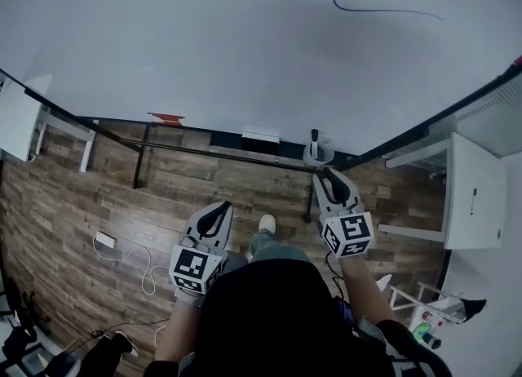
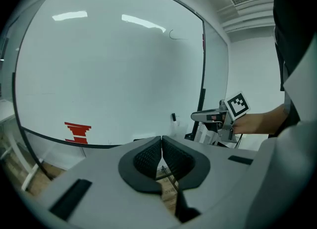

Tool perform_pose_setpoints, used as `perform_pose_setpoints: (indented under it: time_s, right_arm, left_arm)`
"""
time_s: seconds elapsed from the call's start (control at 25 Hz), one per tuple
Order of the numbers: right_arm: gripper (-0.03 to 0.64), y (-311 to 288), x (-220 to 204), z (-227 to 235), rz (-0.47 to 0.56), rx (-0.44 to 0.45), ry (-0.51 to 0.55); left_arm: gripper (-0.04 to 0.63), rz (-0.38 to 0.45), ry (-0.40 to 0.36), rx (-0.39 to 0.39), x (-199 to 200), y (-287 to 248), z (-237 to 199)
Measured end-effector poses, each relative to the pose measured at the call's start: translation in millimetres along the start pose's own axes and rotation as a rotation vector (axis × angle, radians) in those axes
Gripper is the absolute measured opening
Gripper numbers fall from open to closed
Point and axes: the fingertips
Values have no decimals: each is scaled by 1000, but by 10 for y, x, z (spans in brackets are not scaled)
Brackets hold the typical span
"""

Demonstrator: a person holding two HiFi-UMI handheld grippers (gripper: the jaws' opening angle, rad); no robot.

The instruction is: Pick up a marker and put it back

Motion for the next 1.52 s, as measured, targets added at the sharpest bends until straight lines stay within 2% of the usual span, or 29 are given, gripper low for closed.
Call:
perform_pose_setpoints:
  time_s: [0.32,0.68,0.96,1.2,1.52]
  right_arm:
    - [112,-509,-12,372,-88,-15,35]
    - [118,-870,-61,486,-173,-47,57]
    - [120,-1014,-77,498,-223,-82,85]
    - [92,-996,-72,517,-227,-116,98]
    - [91,-931,40,550,-181,-147,72]
  left_arm:
    - [23,-18,46,85,-8,-157,-201]
    - [23,-44,78,146,-33,-107,-507]
    - [23,-48,92,152,-104,-90,-656]
    - [23,-51,89,153,-59,-54,-772]
    - [23,-47,72,91,-16,-125,-822]
Point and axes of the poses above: the fingertips, and each gripper's own axes: y backward along the fingers, z to its right, x out of its top, and after that the axes turned 4 degrees about -z, right-handed
